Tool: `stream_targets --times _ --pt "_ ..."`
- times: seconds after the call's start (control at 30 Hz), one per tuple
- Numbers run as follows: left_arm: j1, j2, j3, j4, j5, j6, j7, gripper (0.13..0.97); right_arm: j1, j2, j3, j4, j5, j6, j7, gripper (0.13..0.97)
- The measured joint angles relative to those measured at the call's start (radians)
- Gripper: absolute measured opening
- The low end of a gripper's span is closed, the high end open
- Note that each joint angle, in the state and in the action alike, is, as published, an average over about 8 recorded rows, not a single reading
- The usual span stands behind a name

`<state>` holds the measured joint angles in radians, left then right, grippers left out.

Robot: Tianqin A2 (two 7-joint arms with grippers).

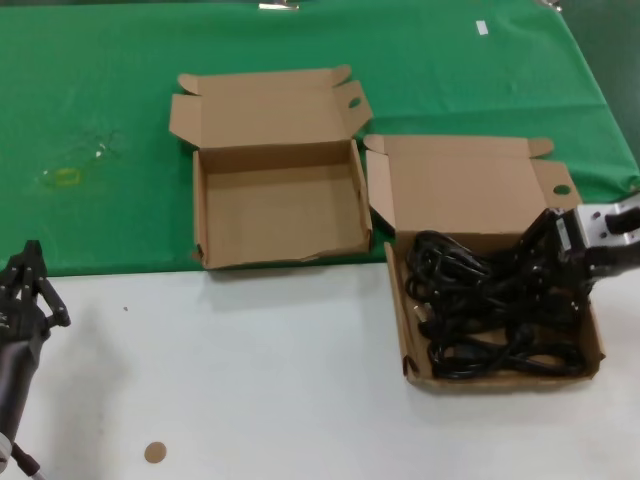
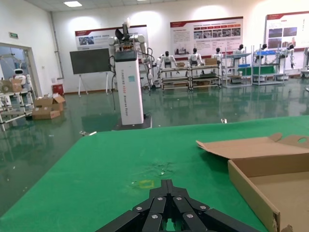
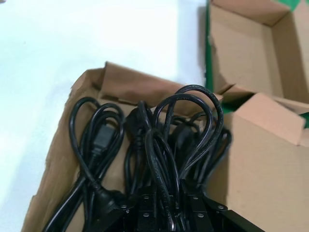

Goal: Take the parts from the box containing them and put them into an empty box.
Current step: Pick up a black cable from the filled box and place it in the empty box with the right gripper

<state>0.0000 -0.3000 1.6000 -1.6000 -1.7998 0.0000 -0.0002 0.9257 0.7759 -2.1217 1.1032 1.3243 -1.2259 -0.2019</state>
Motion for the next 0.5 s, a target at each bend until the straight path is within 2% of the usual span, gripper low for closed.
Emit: stream_targets --times 0.27,0.5 --pt "0.000 0.000 0.000 0.000 0.000 0.000 0.000 0.144 0.065 -0.018 0.020 0.021 0.014 -0.033 0.061 0.234" --pt "0.000 0.000 0.000 0.000 0.000 0.000 0.000 0.144 0.149 -0.109 0.018 -0.013 0.015 -0.017 0.097 0.232"
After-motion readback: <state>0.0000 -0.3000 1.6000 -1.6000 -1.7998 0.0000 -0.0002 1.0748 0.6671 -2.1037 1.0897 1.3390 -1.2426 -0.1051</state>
